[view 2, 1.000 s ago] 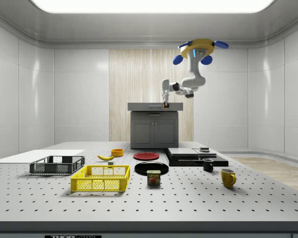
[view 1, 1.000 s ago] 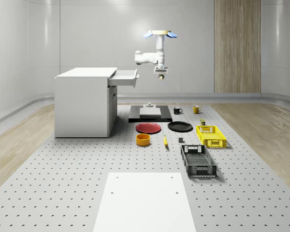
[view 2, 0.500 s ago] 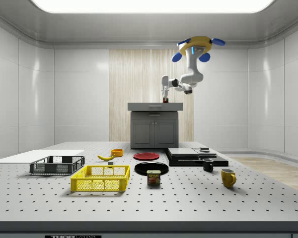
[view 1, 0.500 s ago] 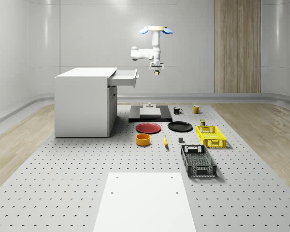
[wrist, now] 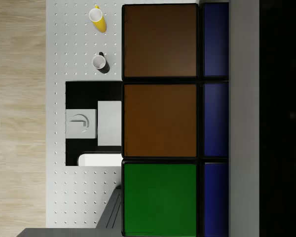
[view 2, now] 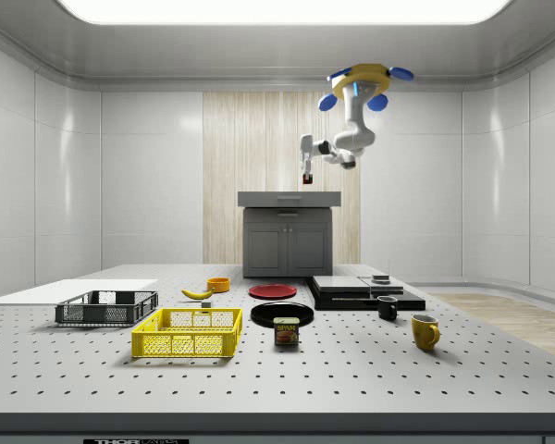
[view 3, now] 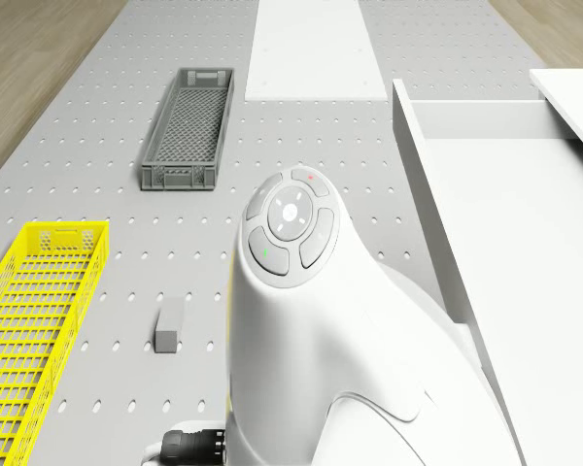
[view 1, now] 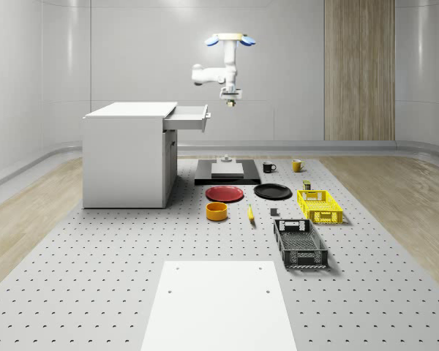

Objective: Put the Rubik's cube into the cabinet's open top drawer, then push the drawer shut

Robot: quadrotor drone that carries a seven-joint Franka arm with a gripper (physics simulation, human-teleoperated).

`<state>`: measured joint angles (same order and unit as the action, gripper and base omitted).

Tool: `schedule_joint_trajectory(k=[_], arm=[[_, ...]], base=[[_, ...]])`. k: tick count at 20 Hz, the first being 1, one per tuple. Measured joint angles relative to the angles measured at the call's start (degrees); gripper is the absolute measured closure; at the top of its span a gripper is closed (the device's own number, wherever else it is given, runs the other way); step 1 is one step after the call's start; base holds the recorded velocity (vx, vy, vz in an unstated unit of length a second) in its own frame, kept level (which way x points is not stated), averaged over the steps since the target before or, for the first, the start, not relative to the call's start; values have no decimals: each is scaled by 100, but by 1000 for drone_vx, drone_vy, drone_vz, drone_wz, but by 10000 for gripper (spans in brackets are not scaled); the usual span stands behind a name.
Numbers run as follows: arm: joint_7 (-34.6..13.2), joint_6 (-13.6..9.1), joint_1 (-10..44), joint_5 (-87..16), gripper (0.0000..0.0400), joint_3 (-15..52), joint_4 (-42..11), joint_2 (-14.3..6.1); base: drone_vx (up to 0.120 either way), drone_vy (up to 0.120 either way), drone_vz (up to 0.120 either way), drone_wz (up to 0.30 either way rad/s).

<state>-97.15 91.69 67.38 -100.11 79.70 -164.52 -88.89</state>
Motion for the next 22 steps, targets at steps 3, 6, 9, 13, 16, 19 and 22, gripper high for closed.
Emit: schedule_joint_trajectory(k=[3,6,9,13,16,19,22], arm=[[-2,11,2,5,75,2,0,-12],[-3,21,4,9,75,3,1,-23],[-5,31,6,13,75,4,1,-33],[-7,43,9,18,75,6,1,-46],[-8,51,10,22,75,7,2,-55],[-9,59,12,25,75,8,2,-63],[-10,67,14,28,75,10,2,-71]], base=[[40,-120,0,0],[120,-120,107,0],[120,-120,53,0],[40,-120,0,0],[0,-120,0,0],[0,-120,0,0],[0,-120,0,0]])
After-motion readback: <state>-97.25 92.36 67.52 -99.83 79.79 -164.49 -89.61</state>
